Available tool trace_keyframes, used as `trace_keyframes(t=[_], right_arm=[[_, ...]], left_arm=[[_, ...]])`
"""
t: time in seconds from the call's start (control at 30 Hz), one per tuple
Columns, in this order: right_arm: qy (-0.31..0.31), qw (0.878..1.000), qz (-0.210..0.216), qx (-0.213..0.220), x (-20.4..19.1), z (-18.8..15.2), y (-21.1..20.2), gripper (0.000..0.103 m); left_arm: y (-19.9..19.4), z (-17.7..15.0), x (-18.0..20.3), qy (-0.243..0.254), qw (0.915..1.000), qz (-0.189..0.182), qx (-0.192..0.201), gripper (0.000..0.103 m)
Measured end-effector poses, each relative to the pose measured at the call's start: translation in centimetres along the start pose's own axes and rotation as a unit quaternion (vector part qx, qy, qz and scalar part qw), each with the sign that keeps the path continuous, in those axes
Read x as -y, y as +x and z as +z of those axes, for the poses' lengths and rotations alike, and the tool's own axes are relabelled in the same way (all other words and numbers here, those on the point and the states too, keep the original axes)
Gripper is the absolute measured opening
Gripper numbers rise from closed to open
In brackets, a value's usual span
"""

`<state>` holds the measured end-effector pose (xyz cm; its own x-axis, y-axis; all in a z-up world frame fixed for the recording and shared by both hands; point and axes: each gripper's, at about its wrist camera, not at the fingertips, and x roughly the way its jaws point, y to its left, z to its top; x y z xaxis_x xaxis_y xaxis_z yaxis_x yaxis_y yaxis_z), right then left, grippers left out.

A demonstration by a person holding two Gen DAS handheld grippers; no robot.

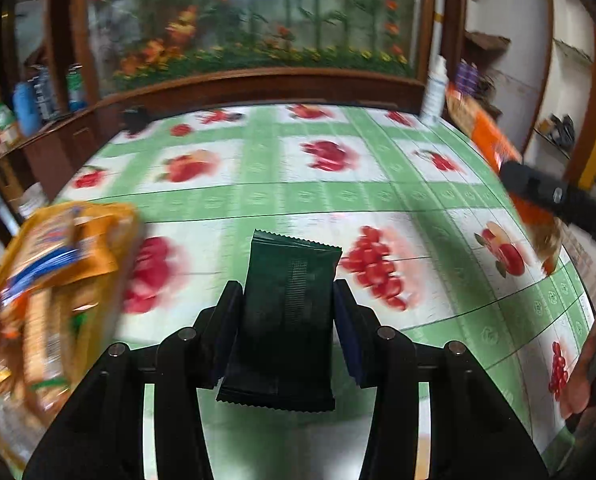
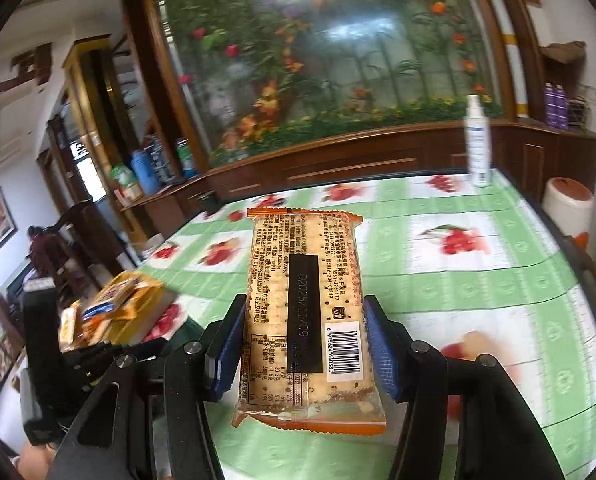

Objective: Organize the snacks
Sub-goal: 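Carry the long cracker pack and dark green pack over the white tray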

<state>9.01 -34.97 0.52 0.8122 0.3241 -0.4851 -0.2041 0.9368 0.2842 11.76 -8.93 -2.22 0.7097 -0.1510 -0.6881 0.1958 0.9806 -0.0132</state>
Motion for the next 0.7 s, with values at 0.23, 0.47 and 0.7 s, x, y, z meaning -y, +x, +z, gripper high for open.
trace_keyframes(t=[0.23,0.47,0.7], right_arm=[[-0.031,0.998,0.051,-0.017,-6.6,-2.3,0.7,0.057],[-0.065,0.993,0.089,-0.035,-13.2,-3.8,2.1,0.057],[-0.100,0.985,0.127,-0.053,-19.5,-4.6,3.6,0.057]], left_arm=[[-3.5,-1.5,-4.6,-0.037,0.9981,0.042,0.027,0.044],[-5.7,-2.8,-9.4,-0.074,0.9933,0.077,0.044,0.044],[-7.0,-4.0,-13.5,-0.111,0.9871,0.102,0.053,0.044]])
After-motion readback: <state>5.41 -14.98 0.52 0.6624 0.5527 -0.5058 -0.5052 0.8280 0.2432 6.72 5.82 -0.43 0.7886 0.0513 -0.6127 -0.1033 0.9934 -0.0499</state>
